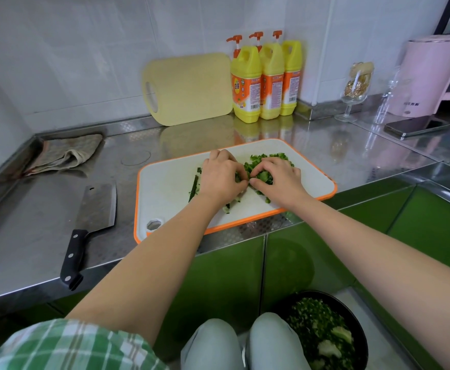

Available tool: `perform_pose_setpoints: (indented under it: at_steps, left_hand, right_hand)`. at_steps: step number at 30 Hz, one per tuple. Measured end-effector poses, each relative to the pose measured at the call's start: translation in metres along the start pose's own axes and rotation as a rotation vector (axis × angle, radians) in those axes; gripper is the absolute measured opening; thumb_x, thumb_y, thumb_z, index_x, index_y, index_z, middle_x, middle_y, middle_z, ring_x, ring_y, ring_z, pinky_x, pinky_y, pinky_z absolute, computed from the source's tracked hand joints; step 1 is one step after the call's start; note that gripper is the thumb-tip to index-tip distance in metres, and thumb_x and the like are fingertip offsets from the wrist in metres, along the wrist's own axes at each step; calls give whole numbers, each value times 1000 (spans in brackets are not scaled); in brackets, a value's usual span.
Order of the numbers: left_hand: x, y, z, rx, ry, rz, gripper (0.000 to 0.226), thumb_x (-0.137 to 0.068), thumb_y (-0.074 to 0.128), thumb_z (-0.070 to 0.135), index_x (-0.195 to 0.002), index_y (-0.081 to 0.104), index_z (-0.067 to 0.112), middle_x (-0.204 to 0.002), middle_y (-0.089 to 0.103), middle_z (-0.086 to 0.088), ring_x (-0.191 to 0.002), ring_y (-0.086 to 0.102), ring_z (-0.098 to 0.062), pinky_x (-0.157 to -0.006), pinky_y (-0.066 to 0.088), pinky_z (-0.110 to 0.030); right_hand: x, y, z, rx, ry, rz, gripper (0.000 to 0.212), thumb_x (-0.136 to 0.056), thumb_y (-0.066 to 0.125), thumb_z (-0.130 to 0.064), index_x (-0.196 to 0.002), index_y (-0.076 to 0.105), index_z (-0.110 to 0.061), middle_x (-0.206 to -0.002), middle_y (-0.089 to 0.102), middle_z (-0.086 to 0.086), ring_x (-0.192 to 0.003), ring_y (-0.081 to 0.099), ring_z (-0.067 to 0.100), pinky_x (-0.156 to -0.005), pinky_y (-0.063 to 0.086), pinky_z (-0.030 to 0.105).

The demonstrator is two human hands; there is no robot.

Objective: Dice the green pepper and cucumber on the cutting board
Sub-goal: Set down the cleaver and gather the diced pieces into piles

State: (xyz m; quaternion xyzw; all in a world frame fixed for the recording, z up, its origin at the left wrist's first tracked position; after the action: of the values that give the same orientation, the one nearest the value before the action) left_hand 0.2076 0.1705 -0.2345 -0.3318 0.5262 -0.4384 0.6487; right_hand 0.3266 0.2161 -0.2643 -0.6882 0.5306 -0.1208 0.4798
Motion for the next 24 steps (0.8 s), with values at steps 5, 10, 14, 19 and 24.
perform_pose_setpoints:
  at_steps: [5,10,14,19,24]
  left_hand:
    - [-2,4,5,-36,18,-22,12,-81,67,34,-90,71,27,-111,52,-1,-115,40,-23,-91,32,-32]
    - [-7,9,7,-70,25,-63,15,-82,64,35,-92,69,25,-114,50,-4,-116,38,-25,-91,31,-32]
    - [-7,13,5,-100,42,-101,19,-84,60,36,-99,66,25,-115,48,-6,-117,36,-28,-91,31,-34]
    - [-2,6,-7,-110,35,-90,15,-80,63,36,-90,67,26,-110,49,-4,-112,37,-27,-86,31,-32]
    - [1,-10,-30,-90,-33,-4,16,-77,66,30,-89,68,22,-107,53,-4,-110,41,-26,-89,34,-33]
  right_hand:
    - [1,0,-1,6,-6,0,13,-87,64,-40,-99,63,-34,-135,47,-7,-132,33,17,-103,19,37]
    - [1,0,-1,4,3,-9,10,-88,64,-36,-97,63,-34,-137,45,-6,-134,32,18,-105,18,38]
    - [2,1,-3,-1,-1,-18,7,-87,64,-34,-95,63,-34,-140,44,-6,-135,30,18,-105,17,39]
    - [3,0,-3,-29,2,-25,8,-88,62,-30,-85,61,-37,-141,43,-5,-137,28,17,-106,15,41]
    - [3,0,-5,-22,-3,-22,9,-88,61,-29,-84,60,-37,-141,43,-5,-137,28,17,-106,16,42]
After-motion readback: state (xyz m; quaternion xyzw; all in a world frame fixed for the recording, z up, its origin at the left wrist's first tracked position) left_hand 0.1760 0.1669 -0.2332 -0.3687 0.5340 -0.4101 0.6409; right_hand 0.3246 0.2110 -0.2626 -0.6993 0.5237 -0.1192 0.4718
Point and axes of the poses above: each hand's wrist, its own x-axis away from the middle knuckle, its own y-axis out of the palm, z = x × y, the point moved 9 cm from there along -x, towards the middle knuckle
